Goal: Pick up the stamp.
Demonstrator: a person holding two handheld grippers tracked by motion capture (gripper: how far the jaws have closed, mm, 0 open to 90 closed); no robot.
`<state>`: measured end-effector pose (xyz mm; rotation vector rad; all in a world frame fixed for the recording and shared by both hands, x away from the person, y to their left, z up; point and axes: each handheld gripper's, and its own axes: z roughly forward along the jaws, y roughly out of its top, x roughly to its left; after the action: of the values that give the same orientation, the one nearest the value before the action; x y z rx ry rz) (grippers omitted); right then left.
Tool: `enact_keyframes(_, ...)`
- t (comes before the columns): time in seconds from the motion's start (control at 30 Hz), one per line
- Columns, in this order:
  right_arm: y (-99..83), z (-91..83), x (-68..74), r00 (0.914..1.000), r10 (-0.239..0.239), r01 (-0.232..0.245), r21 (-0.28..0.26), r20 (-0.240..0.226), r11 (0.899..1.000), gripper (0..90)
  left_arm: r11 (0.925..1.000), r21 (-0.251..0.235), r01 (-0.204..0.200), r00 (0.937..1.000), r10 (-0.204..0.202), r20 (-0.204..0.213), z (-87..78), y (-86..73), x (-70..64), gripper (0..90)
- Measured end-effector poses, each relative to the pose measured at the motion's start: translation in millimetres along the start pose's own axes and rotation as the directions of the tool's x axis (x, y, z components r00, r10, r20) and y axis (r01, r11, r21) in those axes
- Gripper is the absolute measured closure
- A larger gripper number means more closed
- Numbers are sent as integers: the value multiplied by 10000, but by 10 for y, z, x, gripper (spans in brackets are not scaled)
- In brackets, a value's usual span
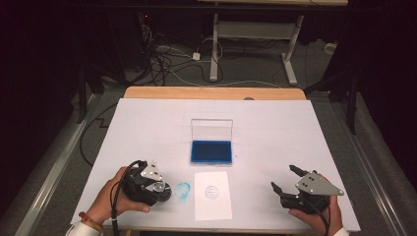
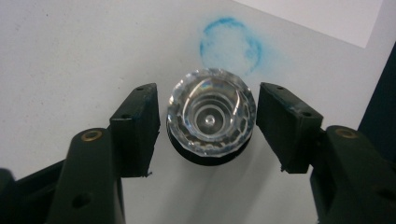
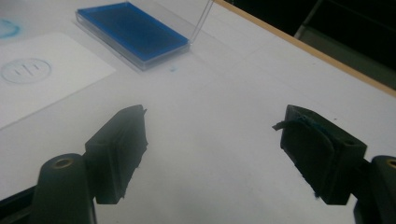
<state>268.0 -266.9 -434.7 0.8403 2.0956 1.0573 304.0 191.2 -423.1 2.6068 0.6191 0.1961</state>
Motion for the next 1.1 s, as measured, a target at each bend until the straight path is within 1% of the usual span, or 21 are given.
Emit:
enact_keyframes(0.03,-1,-2,-9,9998,163,-163,-35,-132,9999,235,9999,-113,72,10000,-71,26,-1,7,11,402)
enact_keyframes(0.07,-1,-4,-16,9995,233,-234,-71,-195,9997,236,9998,-169,93,9998,-90,160,-11,24,32,410)
enact_keyframes(0.1,0,-6,-17,9994,288,-291,-109,-201,9995,236,9997,-241,61,9998,-56,206,-21,29,36,422)
enact_keyframes(0.17,-1,-14,-21,9995,238,-240,-116,-208,9996,238,9994,-328,128,9997,-121,205,-27,32,32,445)
enact_keyframes(0.2,-1,-14,-21,9995,238,-240,-116,-208,9996,238,9997,-256,7,9998,-2,218,-38,34,26,445)
enact_keyframes(0.23,-5,-17,-23,9995,213,-215,-99,-215,9997,240,9994,-351,-54,9997,63,256,-55,32,14,458)
enact_keyframes(0.3,-7,-14,-21,9996,206,-207,-57,-188,9998,244,9995,-294,-112,9996,119,263,-49,32,11,482)
enact_keyframes(0.37,-8,-14,-18,9996,221,-221,-44,-186,9997,245,9995,-290,-112,9996,120,256,-41,29,14,480)
enact_keyframes(0.4,-7,-16,-14,9998,158,-158,10,-154,9999,244,9994,-352,-44,9996,54,270,-28,22,16,481)
enact_keyframes(0.43,-7,-16,-14,9998,158,-158,10,-154,9999,244,9993,-352,-91,9996,101,279,-16,14,19,481)
enact_keyframes(0.47,-5,-20,-13,9997,171,-171,-30,-147,9998,245,9993,-372,-32,9999,37,143,10,-5,12,484)
enact_keyframes(0.63,-2,-19,-4,9998,64,-65,-33,-176,10000,245,9989,-470,2,10000,1,61,-2,-53,16,509)
enact_keyframes(0.67,-2,-18,1,9999,61,-61,-15,-129,10000,244,9980,-620,84,9999,-79,77,-16,-71,25,509)
enact_keyframes(0.7,-2,-18,1,9999,50,-50,-25,-154,10000,245,9980,-620,84,9999,-79,77,-16,-71,25,514)
enact_keyframes(0.73,-2,-19,1,9999,34,-34,-33,-166,10000,244,9976,-681,104,9999,-100,56,-23,-73,23,537)
enact_keyframes(0.77,-2,-19,1,9999,34,-34,-33,-166,10000,244,9975,-705,64,10000,-65,-20,-28,-70,22,537)
enact_keyframes(0.8,1,-18,2,9999,41,-42,-27,-136,10000,246,9972,-737,130,9999,-133,-40,-24,-63,21,539)
enact_keyframes(0.97,0,-8,8,9999,-42,42,70,-111,10000,248,9967,-798,143,9999,-146,-40,-16,-60,18,542)
enact_keyframes(1.03,-1,-3,12,9999,-73,74,97,-128,9999,248,9956,-916,171,9997,-188,-173,-4,-63,4,544)
enact_keyframes(1.1,-1,-4,13,9999,-87,88,94,-121,9999,249,9951,-981,118,9996,-143,-253,0,-68,-10,545)
